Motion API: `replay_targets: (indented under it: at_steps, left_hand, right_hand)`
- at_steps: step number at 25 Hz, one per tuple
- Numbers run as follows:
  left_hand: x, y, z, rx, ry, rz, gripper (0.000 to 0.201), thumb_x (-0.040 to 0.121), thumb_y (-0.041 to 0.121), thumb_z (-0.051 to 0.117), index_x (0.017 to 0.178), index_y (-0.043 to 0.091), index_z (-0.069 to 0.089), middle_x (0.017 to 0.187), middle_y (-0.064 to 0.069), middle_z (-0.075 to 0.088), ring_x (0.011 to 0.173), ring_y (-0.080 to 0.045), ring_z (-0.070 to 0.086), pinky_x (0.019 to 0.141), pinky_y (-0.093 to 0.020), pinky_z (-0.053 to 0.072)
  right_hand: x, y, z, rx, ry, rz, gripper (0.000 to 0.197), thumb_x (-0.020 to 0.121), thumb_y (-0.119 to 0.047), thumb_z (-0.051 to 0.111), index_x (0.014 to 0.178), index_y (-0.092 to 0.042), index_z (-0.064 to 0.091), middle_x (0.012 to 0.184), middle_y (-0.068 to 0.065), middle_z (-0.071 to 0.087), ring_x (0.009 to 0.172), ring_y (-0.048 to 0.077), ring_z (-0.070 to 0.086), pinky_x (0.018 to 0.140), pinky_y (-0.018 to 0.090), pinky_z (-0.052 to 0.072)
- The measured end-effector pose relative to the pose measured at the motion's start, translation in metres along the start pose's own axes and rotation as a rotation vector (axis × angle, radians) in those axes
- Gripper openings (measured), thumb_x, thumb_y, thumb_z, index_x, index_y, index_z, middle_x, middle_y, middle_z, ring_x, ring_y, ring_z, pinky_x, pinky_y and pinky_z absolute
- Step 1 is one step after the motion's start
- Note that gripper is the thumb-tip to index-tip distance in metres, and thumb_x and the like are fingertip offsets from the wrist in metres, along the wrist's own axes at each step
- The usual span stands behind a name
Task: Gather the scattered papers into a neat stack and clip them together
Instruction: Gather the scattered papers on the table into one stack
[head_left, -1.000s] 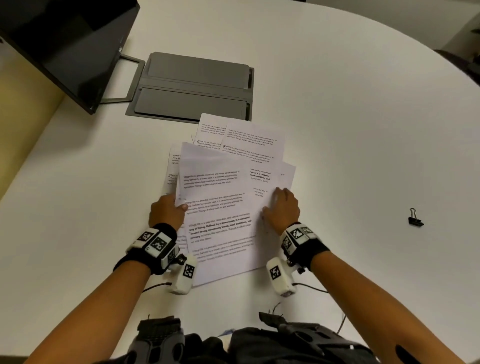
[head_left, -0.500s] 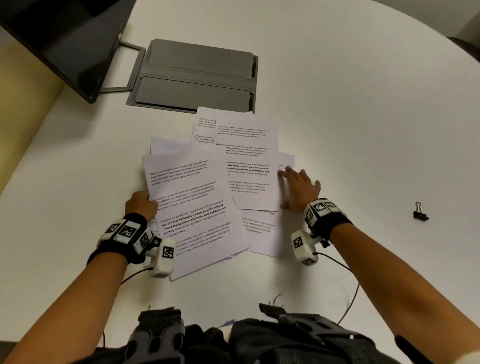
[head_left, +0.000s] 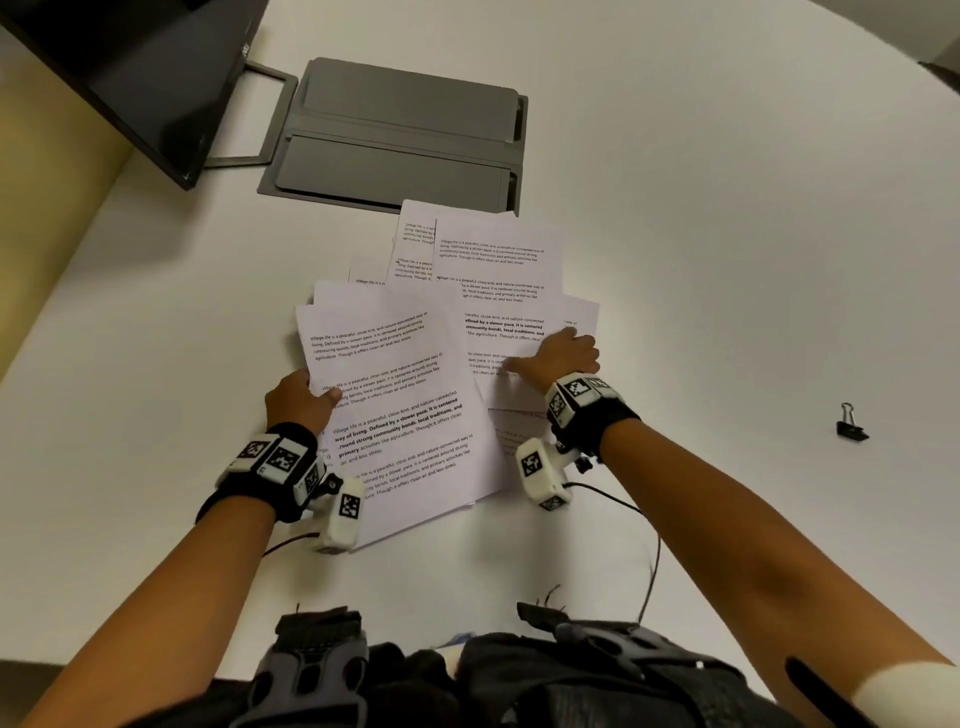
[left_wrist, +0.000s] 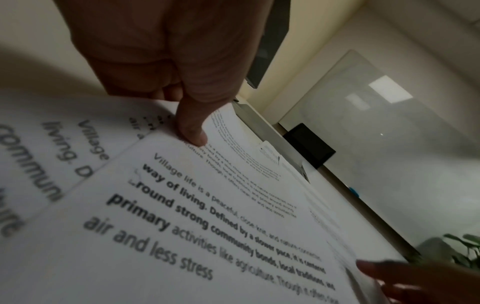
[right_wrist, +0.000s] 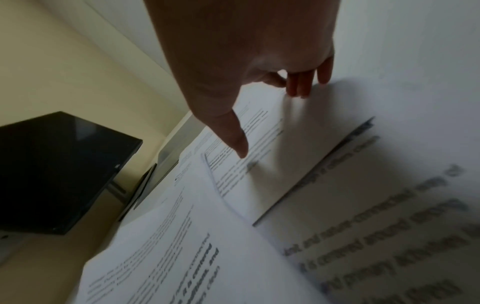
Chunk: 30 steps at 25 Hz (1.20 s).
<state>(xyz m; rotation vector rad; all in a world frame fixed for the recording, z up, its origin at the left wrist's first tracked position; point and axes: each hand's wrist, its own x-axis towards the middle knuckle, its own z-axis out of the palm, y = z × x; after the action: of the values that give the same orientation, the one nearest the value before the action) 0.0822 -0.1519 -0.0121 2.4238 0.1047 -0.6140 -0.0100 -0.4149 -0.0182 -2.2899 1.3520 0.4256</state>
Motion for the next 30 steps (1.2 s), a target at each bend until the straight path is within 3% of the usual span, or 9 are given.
replay_targets:
  at_steps: [2, 8, 12, 15, 17, 20, 24, 27, 30]
  left_hand:
    - [-0.001, 0.002, 0.003, 0.014, 0.006, 0.012, 0.032, 0.089, 0.013, 0.058, 0.118, 0.0, 0.057, 0.123, -0.021, 0.061, 0.113, -0.037, 0.056, 0.093, -0.035, 0.043]
    - [0.001, 0.0, 0.005, 0.06, 0.084, 0.075, 0.029, 0.089, 0.017, 0.059, 0.112, 0.0, 0.062, 0.117, -0.019, 0.065, 0.108, -0.037, 0.059, 0.09, -0.034, 0.044]
    - [0.002, -0.002, 0.003, 0.05, 0.119, 0.089, 0.026, 0.087, 0.018, 0.061, 0.103, -0.002, 0.064, 0.106, -0.019, 0.068, 0.099, -0.037, 0.061, 0.083, -0.032, 0.042]
    - [0.006, -0.008, -0.002, 0.038, 0.113, 0.066, 0.026, 0.085, 0.02, 0.065, 0.082, -0.005, 0.068, 0.078, -0.018, 0.066, 0.074, -0.032, 0.06, 0.07, -0.027, 0.04]
    - [0.007, -0.011, -0.004, 0.03, 0.094, 0.043, 0.03, 0.085, 0.021, 0.065, 0.071, -0.005, 0.064, 0.068, -0.015, 0.062, 0.064, -0.029, 0.054, 0.066, -0.026, 0.038]
    - [0.008, -0.012, -0.005, 0.015, 0.079, 0.038, 0.034, 0.086, 0.024, 0.063, 0.071, -0.007, 0.064, 0.066, -0.016, 0.059, 0.065, -0.03, 0.054, 0.067, -0.026, 0.039]
    - [0.006, -0.009, -0.006, -0.049, 0.054, 0.028, 0.04, 0.092, 0.029, 0.054, 0.081, -0.007, 0.067, 0.076, -0.022, 0.066, 0.074, -0.034, 0.061, 0.073, -0.031, 0.045]
    - [0.0, -0.002, -0.006, -0.058, 0.07, -0.01, 0.054, 0.097, 0.037, 0.04, 0.087, -0.009, 0.065, 0.077, -0.024, 0.063, 0.082, -0.038, 0.059, 0.072, -0.032, 0.04]
    - [-0.005, 0.005, -0.005, -0.033, 0.079, -0.029, 0.063, 0.099, 0.042, 0.026, 0.094, -0.009, 0.063, 0.098, -0.032, 0.063, 0.1, -0.044, 0.055, 0.079, -0.038, 0.041]
  right_hand:
    - [0.002, -0.012, 0.002, 0.002, 0.019, 0.066, 0.111, 0.058, -0.05, 0.08, 0.137, 0.004, 0.023, 0.134, 0.02, 0.036, 0.124, 0.034, 0.036, 0.106, 0.042, 0.032]
    - [0.007, -0.022, 0.001, 0.045, -0.002, 0.113, 0.085, 0.063, -0.035, 0.077, 0.128, -0.005, 0.031, 0.131, 0.017, 0.042, 0.123, 0.034, 0.037, 0.105, 0.045, 0.027]
    - [0.004, -0.013, 0.002, 0.148, -0.008, 0.085, 0.068, 0.078, -0.025, 0.061, 0.137, -0.011, 0.03, 0.136, 0.016, 0.042, 0.126, 0.035, 0.039, 0.107, 0.047, 0.024]
    - [-0.004, -0.002, -0.014, 0.329, 0.143, 0.097, 0.036, 0.087, -0.017, 0.046, 0.122, -0.012, 0.05, 0.127, 0.015, 0.047, 0.114, 0.035, 0.05, 0.103, 0.044, 0.029]
    - [-0.01, 0.009, -0.03, 0.445, 0.275, 0.049, 0.029, 0.091, -0.014, 0.043, 0.118, -0.005, 0.053, 0.124, 0.017, 0.048, 0.109, 0.036, 0.054, 0.097, 0.042, 0.038]
    - [-0.022, 0.024, -0.054, 0.542, 0.463, -0.036, 0.022, 0.094, -0.013, 0.041, 0.109, -0.003, 0.053, 0.119, 0.017, 0.058, 0.106, 0.034, 0.057, 0.082, 0.035, 0.044]
    - [-0.039, 0.04, -0.076, 0.697, 0.574, -0.001, 0.02, 0.093, -0.014, 0.046, 0.108, -0.005, 0.054, 0.113, 0.012, 0.065, 0.097, 0.029, 0.059, 0.071, 0.022, 0.036]
    - [-0.047, 0.048, -0.07, 0.854, 0.485, -0.061, 0.026, 0.089, -0.011, 0.048, 0.115, -0.008, 0.051, 0.111, 0.012, 0.064, 0.092, 0.025, 0.059, 0.074, 0.025, 0.044]
    - [-0.055, 0.046, -0.041, 0.801, 0.234, -0.145, 0.036, 0.089, -0.006, 0.046, 0.124, -0.011, 0.041, 0.113, 0.013, 0.061, 0.092, 0.023, 0.056, 0.082, 0.029, 0.045]
